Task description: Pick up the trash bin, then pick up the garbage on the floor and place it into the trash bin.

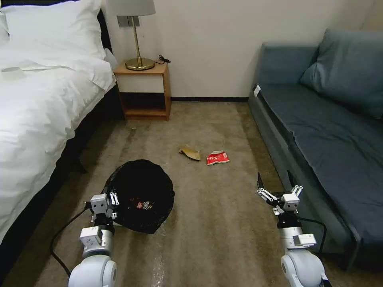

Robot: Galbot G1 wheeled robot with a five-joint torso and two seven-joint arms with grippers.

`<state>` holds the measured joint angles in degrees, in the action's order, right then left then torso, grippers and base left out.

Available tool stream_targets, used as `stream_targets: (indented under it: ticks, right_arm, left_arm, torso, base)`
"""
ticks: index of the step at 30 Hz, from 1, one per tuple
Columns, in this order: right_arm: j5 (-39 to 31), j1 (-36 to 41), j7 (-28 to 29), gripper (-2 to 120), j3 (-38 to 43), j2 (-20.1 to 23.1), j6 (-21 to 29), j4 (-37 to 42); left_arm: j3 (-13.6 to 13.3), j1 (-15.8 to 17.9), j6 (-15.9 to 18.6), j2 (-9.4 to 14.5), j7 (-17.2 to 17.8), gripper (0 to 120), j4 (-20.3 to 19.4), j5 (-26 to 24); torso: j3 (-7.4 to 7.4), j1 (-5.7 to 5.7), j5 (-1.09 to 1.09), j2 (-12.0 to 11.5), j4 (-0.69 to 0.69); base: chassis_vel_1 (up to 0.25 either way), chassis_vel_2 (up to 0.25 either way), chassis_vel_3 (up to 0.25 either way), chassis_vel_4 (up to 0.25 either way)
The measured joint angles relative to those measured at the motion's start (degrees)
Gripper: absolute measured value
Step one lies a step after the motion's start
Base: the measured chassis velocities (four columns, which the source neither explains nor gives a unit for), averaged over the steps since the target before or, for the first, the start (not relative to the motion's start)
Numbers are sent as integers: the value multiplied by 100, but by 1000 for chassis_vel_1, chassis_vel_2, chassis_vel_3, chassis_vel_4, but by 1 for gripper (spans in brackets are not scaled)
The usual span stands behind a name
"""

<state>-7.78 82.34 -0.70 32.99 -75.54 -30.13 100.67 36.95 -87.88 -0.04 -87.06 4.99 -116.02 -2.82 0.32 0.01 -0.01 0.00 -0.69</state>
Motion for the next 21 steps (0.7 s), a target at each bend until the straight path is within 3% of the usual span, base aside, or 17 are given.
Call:
stream_targets:
  ticks: [21]
  right_arm:
    - [-64, 63, -175, 100, 148, 38, -143, -46]
  left_arm:
    - [-90, -2, -21, -62, 0, 5, 10, 87]
  torso:
    - [0, 0, 0, 0, 0]
  base:
    - [-17, 18, 18, -19]
